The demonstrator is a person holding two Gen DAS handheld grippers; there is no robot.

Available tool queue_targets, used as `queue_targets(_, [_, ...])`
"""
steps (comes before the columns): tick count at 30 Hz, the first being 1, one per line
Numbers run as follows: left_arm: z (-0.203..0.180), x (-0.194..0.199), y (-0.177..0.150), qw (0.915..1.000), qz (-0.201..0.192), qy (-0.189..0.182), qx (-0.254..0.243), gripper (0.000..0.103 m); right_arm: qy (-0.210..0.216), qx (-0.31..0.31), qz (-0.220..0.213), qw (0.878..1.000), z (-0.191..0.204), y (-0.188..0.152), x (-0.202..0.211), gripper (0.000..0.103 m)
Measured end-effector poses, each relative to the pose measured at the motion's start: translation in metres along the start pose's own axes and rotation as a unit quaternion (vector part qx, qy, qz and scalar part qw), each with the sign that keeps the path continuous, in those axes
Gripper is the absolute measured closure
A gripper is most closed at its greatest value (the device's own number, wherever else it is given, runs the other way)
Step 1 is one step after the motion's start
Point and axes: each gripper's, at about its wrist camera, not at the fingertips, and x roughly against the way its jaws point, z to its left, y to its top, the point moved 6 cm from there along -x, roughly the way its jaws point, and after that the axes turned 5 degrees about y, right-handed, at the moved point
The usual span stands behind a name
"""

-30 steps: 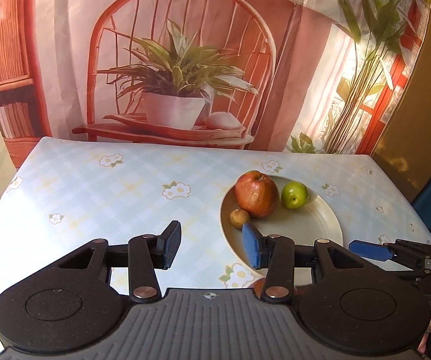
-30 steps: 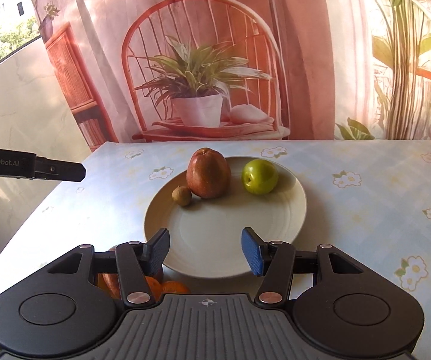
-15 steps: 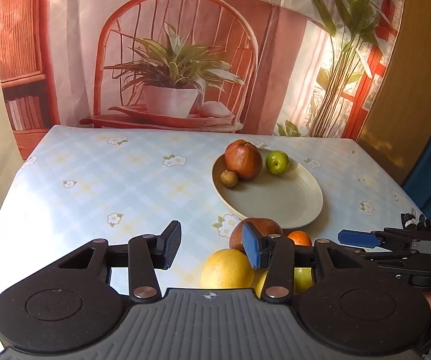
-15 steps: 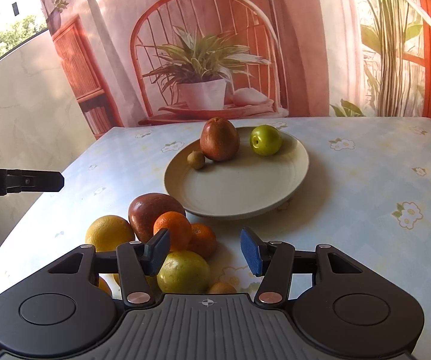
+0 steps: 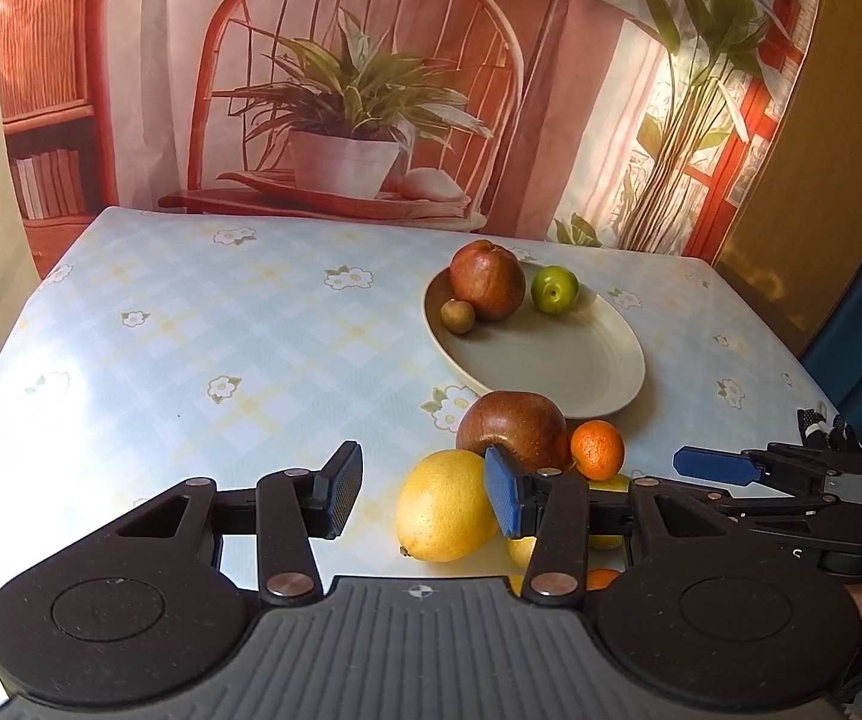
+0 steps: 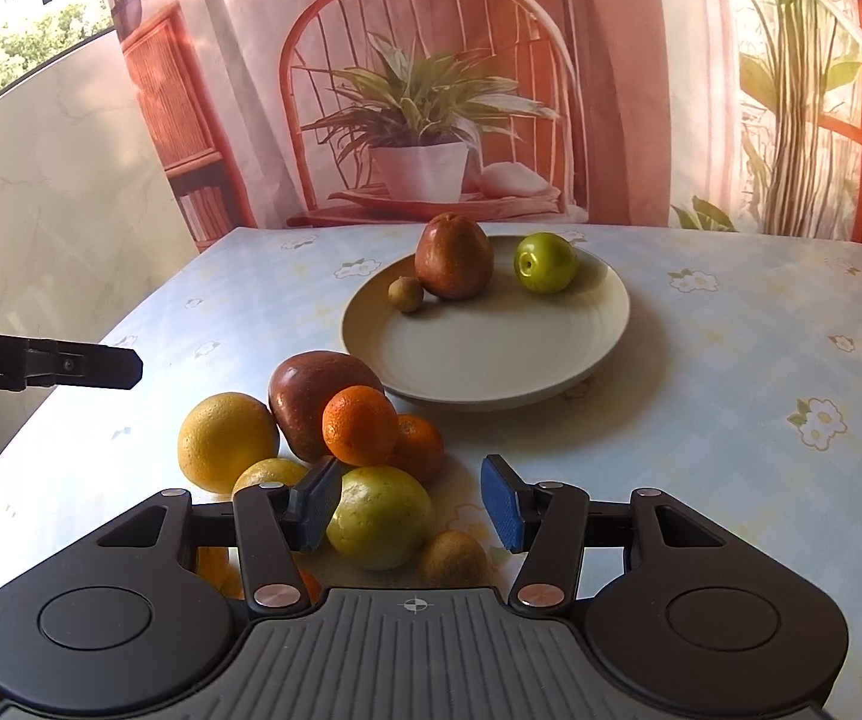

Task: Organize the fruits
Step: 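Move the left tool to a yellow grapefruit while the right tool approaches a tangerine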

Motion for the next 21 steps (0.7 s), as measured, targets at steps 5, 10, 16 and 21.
queue_targets(5, [-0.003,-0.002,-0.004,1.0,0.006,-0.003,-0.002,0.056,0.001,-0.002,0.007,1.0,-0.003,-0.007,0.0,0.054])
queue_targets(10, [-0.003,-0.002,-0.002,1.0,0.004,0.0,-0.003,0.056,0.015,0.016,0.001,1.0,0.003,0.003,-0.003,0.055])
queue_targets(16, [-0.003,-0.002,-0.002,1.0,0.005,-0.001,0.002,0.056,0.032,0.059,0.002,0.998,0.016,0.016,-0.017,0.063])
queue_targets(21, [-0.008,-0.005,-0.005,0.9998,0.015,-0.011,-0.001,0.056,0.042,0.051,0.009,0.998,0.015,0.021,-0.029,0.063])
